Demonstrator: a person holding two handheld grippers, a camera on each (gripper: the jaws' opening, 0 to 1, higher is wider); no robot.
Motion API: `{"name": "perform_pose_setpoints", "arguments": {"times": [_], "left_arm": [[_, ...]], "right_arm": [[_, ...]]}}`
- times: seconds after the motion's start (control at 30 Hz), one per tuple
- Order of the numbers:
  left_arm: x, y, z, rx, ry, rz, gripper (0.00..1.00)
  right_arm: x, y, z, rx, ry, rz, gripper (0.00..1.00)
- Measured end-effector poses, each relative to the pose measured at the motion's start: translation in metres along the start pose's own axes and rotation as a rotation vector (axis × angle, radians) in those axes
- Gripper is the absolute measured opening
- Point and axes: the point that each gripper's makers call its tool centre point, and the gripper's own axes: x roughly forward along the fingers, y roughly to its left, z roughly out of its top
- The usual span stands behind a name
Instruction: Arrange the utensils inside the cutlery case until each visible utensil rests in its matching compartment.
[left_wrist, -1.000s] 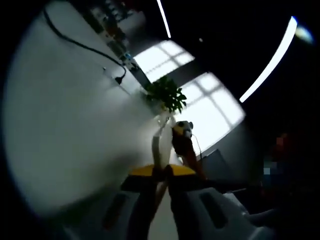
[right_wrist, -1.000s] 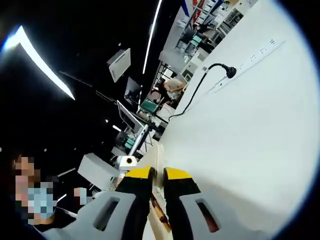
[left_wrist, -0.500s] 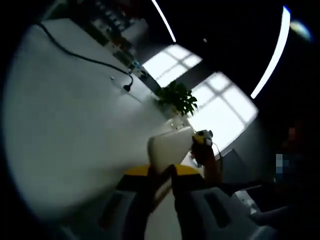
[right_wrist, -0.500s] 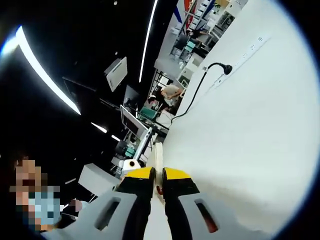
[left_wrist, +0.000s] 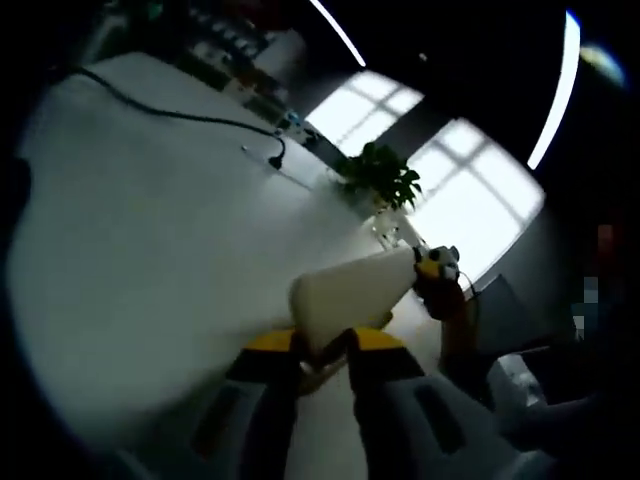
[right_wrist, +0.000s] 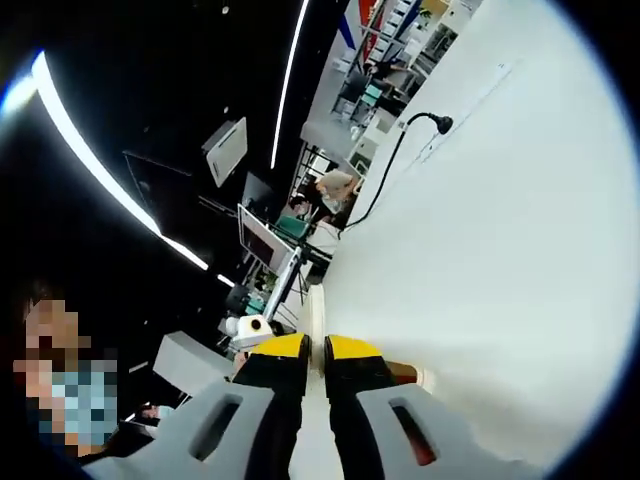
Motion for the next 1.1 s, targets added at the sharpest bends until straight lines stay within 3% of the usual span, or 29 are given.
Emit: {"name": "perform_pose_setpoints", "arguments": {"times": [0.3,0.47,0.7,0.8,1.0,1.1], "left_arm": [[-0.003,0.003,-0.005,-0.012,0.002,0.043,0.21],[-0.003,0.003,-0.009,0.007,0.011,0.07,0.22],[-0.004,0.003,-0.014,0.035,0.029,0.098,0.22],[-0.004,0.003,-0.014,0.029,0.03,0.099,0.22],[-0.004,0.0,-0.017,0.06,0.026,0.133,0.23],[-0.005,0.004,-0.017,0.107,0.017,0.189,0.23]], "right_arm": [[0.001,-0.001,-0.027,0.02,-0.043,-0.035,0.06],[-0.004,-0.001,-0.033,-0.028,-0.058,-0.053,0.06],[-0.005,-0.003,-0.045,-0.019,-0.059,-0.065,0.06],[-0.007,-0.008,-0.047,-0.01,-0.059,-0.081,0.07],[-0.01,-0.005,-0.047,-0.08,-0.063,-0.117,0.08],[-0.009,-0.006,-0.049,-0.089,-0.066,-0.126,0.08]]}}
